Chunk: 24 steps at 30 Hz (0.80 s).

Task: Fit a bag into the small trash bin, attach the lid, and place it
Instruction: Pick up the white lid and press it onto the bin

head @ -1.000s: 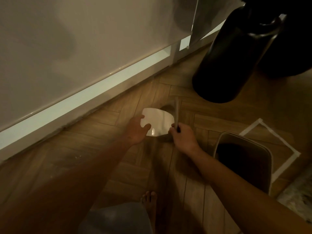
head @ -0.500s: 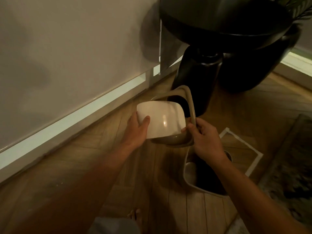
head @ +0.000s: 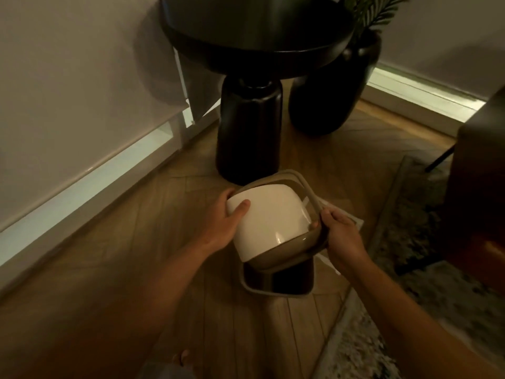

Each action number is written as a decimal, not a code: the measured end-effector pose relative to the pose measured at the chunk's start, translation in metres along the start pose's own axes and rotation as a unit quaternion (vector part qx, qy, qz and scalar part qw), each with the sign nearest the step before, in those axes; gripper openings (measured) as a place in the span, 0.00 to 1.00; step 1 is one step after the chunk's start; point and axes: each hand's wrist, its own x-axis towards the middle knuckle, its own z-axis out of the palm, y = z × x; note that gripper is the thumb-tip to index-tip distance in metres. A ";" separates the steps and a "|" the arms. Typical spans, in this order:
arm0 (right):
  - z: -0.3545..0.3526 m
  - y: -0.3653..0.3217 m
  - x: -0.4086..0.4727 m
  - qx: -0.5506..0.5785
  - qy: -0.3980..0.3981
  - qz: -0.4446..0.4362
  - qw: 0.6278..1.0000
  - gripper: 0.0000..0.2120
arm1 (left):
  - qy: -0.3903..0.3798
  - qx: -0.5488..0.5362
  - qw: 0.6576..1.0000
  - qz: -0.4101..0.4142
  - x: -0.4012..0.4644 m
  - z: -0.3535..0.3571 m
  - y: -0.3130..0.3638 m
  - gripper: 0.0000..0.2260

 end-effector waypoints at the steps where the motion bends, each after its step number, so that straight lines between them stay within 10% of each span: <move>1: -0.007 0.006 0.003 0.009 0.005 0.013 1.000 0.18 | 0.001 -0.002 1.000 -0.010 0.002 0.009 0.001 0.34; 8: -0.031 0.038 0.004 0.102 0.039 0.084 0.990 0.16 | -0.044 -0.073 0.993 -0.088 0.010 0.050 0.011 0.46; 24: -0.033 0.105 0.001 -0.318 -0.004 0.027 0.948 0.17 | -0.083 0.069 0.986 -0.123 -0.001 0.076 -0.037 0.43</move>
